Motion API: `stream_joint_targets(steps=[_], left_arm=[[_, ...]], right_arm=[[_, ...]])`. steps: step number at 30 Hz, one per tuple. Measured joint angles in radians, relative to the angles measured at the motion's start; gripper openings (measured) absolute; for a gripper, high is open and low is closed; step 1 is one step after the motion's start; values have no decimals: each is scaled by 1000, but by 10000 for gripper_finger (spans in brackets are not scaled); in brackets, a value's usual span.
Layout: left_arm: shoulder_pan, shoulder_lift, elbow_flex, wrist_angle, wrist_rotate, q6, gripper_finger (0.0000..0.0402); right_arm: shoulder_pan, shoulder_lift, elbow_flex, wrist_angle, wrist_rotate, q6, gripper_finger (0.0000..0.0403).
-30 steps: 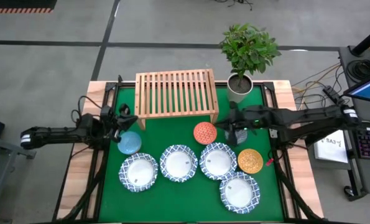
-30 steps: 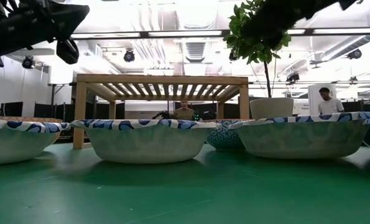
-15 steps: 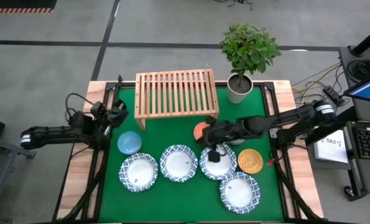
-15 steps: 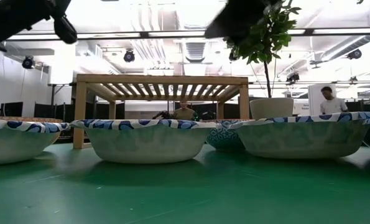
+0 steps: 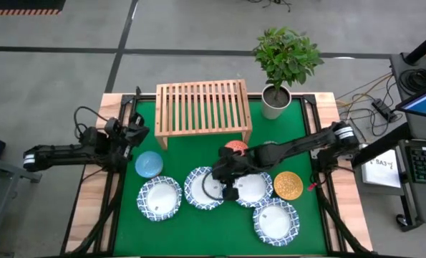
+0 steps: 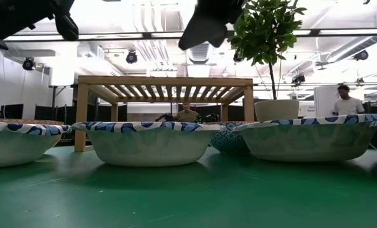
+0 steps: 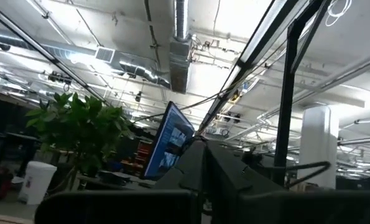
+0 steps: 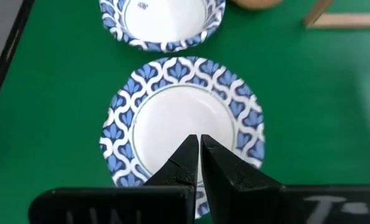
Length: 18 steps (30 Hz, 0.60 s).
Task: Place and stack bowls onto a shelf
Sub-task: Put the white bowl on the shelf
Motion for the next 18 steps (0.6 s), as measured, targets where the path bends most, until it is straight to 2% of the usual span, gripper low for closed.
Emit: stream_joint_targets(steps=[12,18], left_arm=[[0,6,0,-2,-27,2,0],[0,4,0,1,-27,2,0]], right_arm=[[4,98,30,-47,-6,51,9],[4,123,30,20,-6,110,9]])
